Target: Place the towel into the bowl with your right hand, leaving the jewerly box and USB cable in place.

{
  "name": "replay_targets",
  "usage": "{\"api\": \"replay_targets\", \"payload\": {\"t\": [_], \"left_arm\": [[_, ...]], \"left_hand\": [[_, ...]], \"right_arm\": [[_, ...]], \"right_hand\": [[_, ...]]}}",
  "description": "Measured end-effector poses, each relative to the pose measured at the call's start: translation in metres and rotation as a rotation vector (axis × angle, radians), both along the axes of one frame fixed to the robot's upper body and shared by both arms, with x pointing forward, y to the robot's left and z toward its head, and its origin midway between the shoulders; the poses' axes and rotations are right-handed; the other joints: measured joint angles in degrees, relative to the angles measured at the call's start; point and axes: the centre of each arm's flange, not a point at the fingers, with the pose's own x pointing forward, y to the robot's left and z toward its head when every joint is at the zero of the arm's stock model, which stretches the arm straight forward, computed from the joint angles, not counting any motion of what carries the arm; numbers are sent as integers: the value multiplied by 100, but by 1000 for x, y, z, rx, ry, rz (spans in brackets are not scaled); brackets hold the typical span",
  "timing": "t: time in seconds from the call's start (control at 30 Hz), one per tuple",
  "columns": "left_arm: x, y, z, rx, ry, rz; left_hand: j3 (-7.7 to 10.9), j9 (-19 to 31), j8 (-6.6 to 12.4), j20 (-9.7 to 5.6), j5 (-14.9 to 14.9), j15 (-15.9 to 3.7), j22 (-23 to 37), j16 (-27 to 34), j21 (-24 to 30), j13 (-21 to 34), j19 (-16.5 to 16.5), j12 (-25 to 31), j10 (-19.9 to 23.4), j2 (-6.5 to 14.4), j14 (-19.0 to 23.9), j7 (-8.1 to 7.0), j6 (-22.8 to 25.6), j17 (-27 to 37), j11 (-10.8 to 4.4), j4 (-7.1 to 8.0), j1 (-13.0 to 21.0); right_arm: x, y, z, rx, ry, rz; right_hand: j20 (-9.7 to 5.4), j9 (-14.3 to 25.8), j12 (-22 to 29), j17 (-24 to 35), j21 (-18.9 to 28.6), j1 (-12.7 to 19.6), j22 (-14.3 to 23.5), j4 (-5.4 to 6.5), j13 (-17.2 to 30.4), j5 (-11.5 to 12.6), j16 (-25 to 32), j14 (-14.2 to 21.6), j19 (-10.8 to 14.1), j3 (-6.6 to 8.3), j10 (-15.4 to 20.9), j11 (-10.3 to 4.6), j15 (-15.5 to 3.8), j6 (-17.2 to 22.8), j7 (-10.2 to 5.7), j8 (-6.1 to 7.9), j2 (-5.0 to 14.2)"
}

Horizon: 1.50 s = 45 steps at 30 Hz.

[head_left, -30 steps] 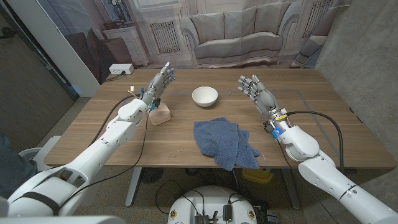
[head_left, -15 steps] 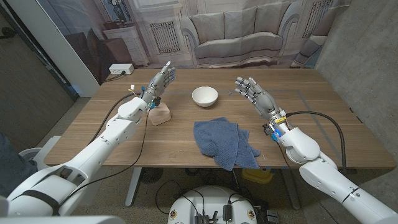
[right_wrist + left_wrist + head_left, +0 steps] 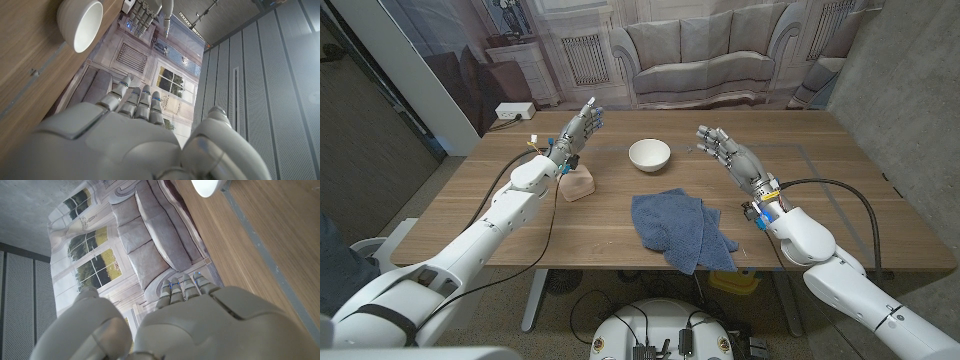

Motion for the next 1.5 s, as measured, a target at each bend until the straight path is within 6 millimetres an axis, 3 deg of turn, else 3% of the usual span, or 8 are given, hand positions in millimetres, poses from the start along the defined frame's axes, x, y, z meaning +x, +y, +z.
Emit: {"api": "replay_targets", "payload": {"t": [0.6,1.5], "left_arm": [[4,-1,2,-3,-9,-5],[11,0,2,4,-14,-24]], "left_hand": [[-18,0,0,0,0,0,0,0,0,0,0,0,0,-5,0,0,-1,-1,0,-18,5],[-32,0,-34,0,-40,0,0,0,0,0,0,0,0,18,0,0,-1,-2,0,-32,28]], "right_arm": [[-11,4,-9,-30,-22,-72],[-30,13,-15,-176,-75,-264]], "right_hand": [[2,0,0,1,-4,76,0,-63,1,0,-2,206,184,-17,174,-173,-21,209,-65,38,14],[4,0,0,1,-5,204,0,-157,1,26,-2,420,345,30,321,-258,-31,387,-182,38,37]]}}
